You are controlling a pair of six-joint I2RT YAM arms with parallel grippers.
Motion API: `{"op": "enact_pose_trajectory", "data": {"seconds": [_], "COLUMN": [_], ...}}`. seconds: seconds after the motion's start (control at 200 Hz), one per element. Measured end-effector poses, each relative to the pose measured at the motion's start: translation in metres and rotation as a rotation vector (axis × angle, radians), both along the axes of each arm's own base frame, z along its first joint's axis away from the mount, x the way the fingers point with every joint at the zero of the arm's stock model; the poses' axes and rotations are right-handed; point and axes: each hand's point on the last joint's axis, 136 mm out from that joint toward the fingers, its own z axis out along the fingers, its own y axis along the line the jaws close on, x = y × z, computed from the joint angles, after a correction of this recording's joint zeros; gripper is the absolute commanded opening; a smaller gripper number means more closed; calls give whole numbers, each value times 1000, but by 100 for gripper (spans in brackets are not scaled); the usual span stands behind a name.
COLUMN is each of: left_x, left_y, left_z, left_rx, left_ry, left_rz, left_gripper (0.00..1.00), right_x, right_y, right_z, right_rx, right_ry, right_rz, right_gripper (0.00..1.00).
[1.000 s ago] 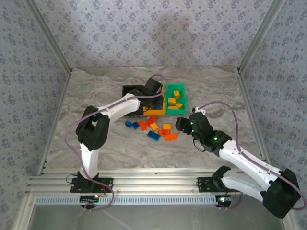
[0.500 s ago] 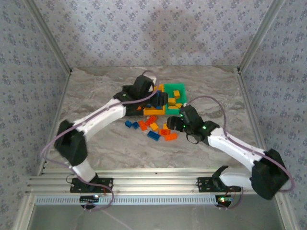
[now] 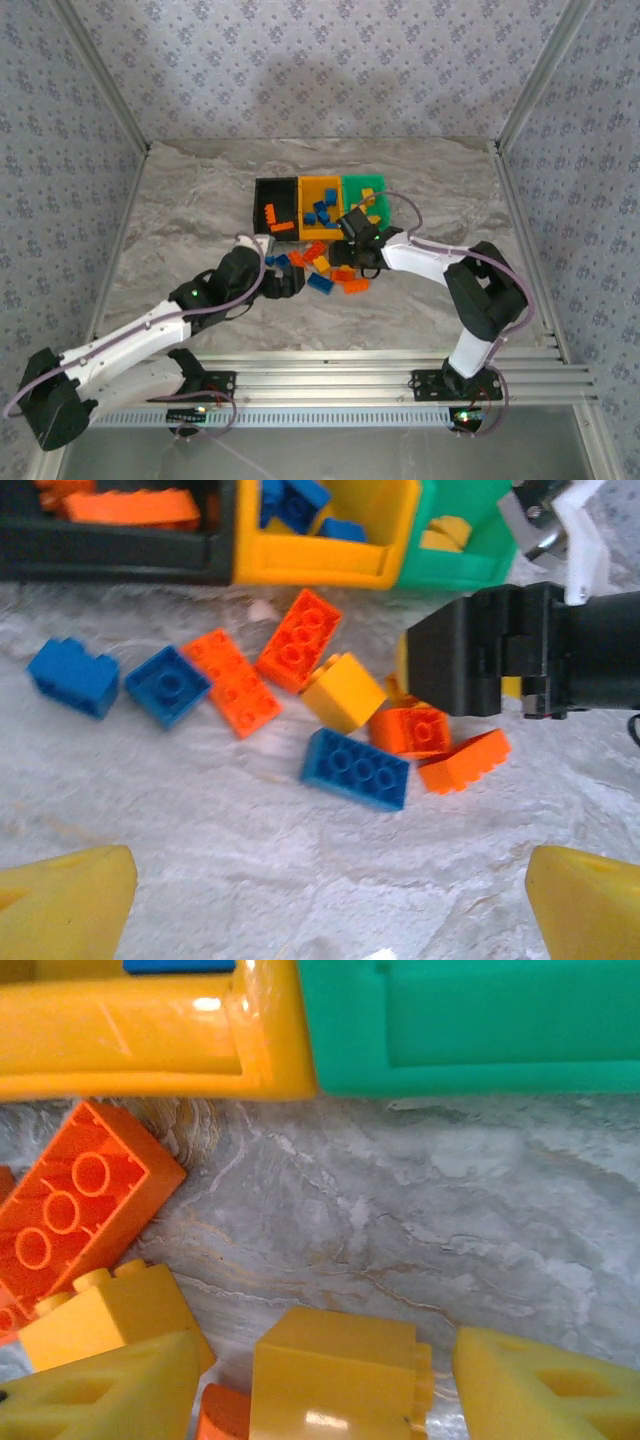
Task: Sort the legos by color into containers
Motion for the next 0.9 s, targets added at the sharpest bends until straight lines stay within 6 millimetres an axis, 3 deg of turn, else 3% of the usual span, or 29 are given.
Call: {"op": "enact_pose_trajectory", "data": {"seconds": [0.22,0.435,0.54,0.67,0.805,0.904], "left_x": [-9,-7,-8,-8,-8,-8], "left_y": [26,36,39,42,44,45], "left_z": [-17,-8,-10,-12,-14,-14], "left_rx": [-6,-12,5,16,29,28], "left_ry": [18,-22,-17,-13,-11,-11], "left_rz": [91,134,143,148,156,163], "left_gripper": [100,100,99,99,100,99], "right_x": [-4,-6,-6,1,36,68], "right_y": [2,-2,-8,-15,-26,-31], "right_z": [-4,9,41,96,141,156], "right_rx": [-9,-8,19,79,109,108], "right_ry": [9,-22,-83,-182,-267,-299], "right_rz": [-8,-28,-41,-61,-117,-161], "right_gripper": [44,37,37,37,37,38]}}
